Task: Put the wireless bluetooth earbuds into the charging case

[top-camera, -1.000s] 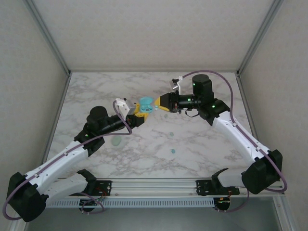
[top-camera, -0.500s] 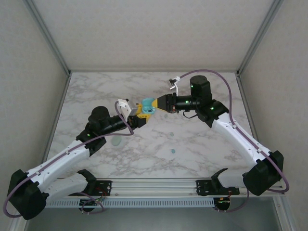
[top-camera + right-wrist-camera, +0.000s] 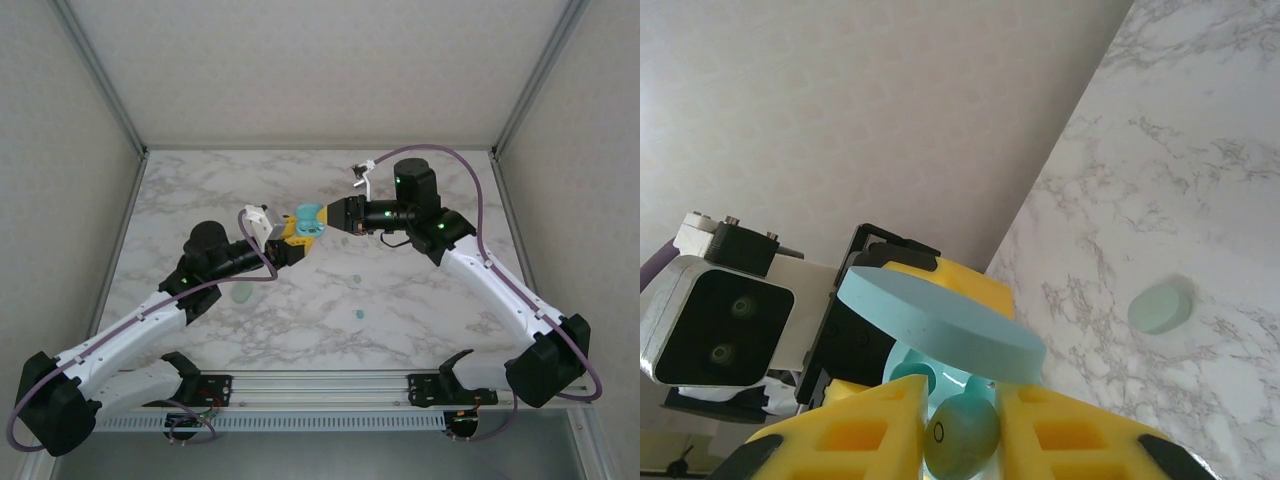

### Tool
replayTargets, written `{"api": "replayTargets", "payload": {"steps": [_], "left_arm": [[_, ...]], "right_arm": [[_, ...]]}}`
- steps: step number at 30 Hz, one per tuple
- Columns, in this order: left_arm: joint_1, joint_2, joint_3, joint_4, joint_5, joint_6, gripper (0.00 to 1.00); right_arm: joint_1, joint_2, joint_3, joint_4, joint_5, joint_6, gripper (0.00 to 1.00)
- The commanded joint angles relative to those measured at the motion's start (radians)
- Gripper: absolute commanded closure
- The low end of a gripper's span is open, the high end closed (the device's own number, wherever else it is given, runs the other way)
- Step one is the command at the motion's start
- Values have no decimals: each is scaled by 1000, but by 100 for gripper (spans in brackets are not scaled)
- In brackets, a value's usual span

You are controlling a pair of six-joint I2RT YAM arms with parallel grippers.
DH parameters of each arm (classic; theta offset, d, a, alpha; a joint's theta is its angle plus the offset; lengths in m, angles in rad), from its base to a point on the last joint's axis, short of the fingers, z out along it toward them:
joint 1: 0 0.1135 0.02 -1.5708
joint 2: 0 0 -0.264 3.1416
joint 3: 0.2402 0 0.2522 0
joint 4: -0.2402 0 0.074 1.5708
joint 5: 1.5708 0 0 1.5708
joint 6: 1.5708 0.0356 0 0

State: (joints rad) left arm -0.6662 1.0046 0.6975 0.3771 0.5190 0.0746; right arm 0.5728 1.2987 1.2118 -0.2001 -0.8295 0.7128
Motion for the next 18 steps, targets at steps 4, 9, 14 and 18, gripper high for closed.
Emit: {"api": "replayTargets", "payload": {"steps": [4, 9, 14, 18], "left_arm": [[-13, 5, 26, 59, 30, -19, 81], [-13, 11, 28, 69, 29, -25, 81], [-13, 9, 22, 90, 19, -36, 82], [-13, 9, 23, 99, 21, -45, 82]], "right_arm": [[10, -21, 20, 24, 25, -14, 76], [15, -23, 6, 56, 32, 8, 77], [17, -26, 12, 4, 48, -21, 75], [19, -25, 22, -45, 69, -52, 72]]}}
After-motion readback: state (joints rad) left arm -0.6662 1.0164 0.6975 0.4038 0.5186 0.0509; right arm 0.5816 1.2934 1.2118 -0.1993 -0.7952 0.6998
